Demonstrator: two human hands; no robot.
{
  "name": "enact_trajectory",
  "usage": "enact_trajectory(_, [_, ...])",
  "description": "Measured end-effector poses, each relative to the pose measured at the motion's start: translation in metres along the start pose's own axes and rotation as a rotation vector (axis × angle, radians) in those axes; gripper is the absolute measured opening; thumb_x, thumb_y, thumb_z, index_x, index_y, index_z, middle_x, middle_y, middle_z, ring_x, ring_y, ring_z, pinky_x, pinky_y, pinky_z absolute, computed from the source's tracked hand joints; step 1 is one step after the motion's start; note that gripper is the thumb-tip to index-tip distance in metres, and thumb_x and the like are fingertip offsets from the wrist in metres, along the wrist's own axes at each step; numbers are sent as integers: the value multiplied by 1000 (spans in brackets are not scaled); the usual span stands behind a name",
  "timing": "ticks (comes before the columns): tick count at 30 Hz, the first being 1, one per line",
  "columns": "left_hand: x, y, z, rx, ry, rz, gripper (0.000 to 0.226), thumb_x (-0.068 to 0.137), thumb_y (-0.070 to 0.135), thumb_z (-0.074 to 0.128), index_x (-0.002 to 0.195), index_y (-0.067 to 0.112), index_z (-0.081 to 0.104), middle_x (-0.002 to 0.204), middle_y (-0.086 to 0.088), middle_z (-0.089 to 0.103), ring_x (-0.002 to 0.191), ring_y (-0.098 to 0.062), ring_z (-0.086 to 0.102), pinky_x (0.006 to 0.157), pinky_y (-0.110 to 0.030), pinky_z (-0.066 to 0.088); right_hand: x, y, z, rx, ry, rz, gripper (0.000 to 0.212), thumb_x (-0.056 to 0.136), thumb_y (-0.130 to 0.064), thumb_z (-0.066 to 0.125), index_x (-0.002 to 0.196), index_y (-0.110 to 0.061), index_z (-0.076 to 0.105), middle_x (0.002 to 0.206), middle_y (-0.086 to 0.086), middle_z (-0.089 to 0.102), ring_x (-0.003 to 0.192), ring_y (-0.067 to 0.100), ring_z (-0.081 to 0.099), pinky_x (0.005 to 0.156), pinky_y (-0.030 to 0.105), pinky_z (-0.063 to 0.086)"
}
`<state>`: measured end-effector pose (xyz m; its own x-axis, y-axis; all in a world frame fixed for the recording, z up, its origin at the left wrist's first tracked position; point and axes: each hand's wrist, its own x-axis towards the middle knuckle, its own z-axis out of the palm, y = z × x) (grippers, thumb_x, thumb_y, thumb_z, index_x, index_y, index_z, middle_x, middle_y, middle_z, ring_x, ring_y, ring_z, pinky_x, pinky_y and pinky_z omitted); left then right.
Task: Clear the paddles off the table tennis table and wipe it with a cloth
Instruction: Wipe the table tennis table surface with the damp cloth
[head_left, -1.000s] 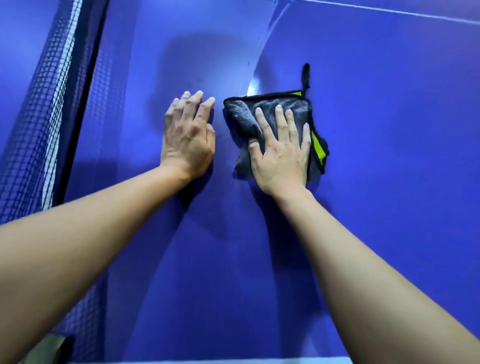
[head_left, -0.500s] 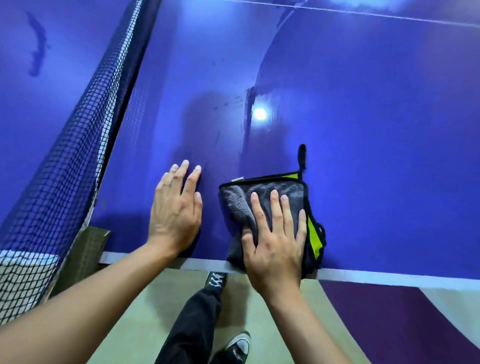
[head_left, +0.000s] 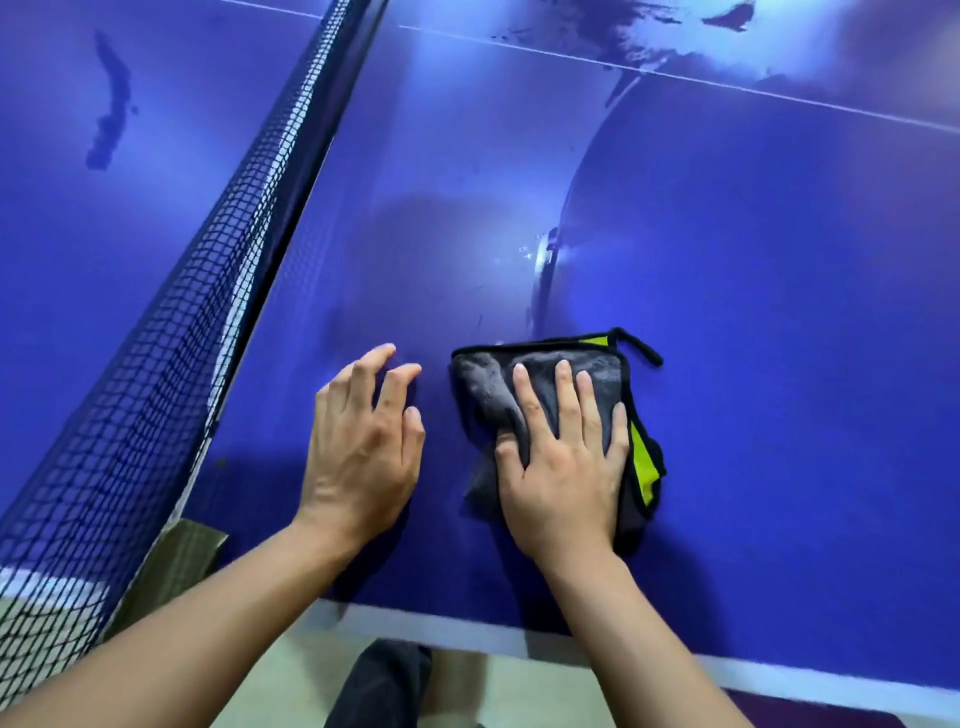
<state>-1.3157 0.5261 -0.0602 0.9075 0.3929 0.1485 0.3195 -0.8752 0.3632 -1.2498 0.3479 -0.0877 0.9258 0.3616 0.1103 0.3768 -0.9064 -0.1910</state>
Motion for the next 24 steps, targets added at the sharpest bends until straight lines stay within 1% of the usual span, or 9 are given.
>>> enact_trajectory(3, [56, -3, 6, 3, -1, -4, 43, 95, 21, 48, 135, 7, 56, 147, -17, 46, 127, -38, 48, 107, -49, 36, 66, -7, 9, -16, -22, 44, 67, 94, -53, 30, 159, -45, 23, 170, 0, 18, 158, 18, 9, 126, 53, 2])
enact_trajectory(5, [99, -6, 13, 27, -23, 16, 47, 95, 21, 47, 139, 5, 53, 150, -19, 43, 132, -40, 46, 111, -49, 33, 110, -6, 15, -29, -19, 61, 67, 94, -55, 25, 160, -45, 21, 171, -1, 16, 158, 18, 8, 126, 53, 1])
enact_trajectory(9, [199, -21, 31, 95, -57, 48, 50, 100, 21, 44, 148, 8, 44, 158, -17, 34, 144, -39, 34, 119, -48, 24, 202, 6, 24, -24, -11, 96, 67, 94, -55, 21, 160, -46, 19, 171, -2, 15, 158, 17, 6, 126, 51, -2])
enact_trajectory(11, [248, -30, 37, 106, -65, 15, 53, 101, 22, 46, 152, 10, 40, 161, -16, 29, 147, -39, 28, 121, -47, 20, 251, 12, 27, -24, -19, 128, 66, 94, -55, 23, 160, -47, 18, 171, -3, 13, 157, 17, 5, 126, 51, -2])
enact_trajectory(13, [279, -36, 42, 105, -73, -68, 55, 101, 25, 44, 154, 12, 36, 163, -16, 25, 149, -37, 24, 121, -48, 19, 297, 19, 31, -20, -20, 148, 64, 96, -55, 27, 159, -47, 18, 171, -2, 13, 158, 17, 5, 126, 51, -1])
enact_trajectory(15, [287, -37, 48, 112, -54, -125, 55, 101, 30, 39, 153, 13, 37, 162, -15, 28, 149, -36, 25, 120, -49, 21, 336, 27, 32, -27, -29, 155, 62, 99, -54, 29, 159, -48, 18, 171, -2, 12, 158, 17, 4, 126, 50, -2])
enact_trajectory(18, [286, -34, 50, 80, -13, -115, 56, 97, 32, 36, 149, 11, 43, 157, -15, 38, 147, -36, 30, 118, -50, 25, 382, 40, 33, -50, -60, 131, 62, 100, -55, 29, 159, -48, 15, 171, -3, 11, 158, 16, 2, 126, 50, -4])
enact_trajectory(21, [287, -34, 48, 96, -36, -127, 57, 95, 31, 38, 148, 11, 43, 158, -15, 37, 148, -36, 29, 118, -50, 25, 420, 46, 32, -55, -87, 100, 61, 101, -53, 31, 160, -48, 15, 171, -3, 11, 158, 16, 2, 126, 49, -4])
enact_trajectory(24, [289, -32, 49, 106, -35, -142, 58, 94, 31, 40, 148, 12, 44, 159, -12, 37, 148, -34, 29, 117, -48, 24, 457, 47, 36, -37, -71, 156, 61, 101, -53, 31, 160, -47, 17, 171, -2, 11, 158, 16, 3, 126, 51, -3])
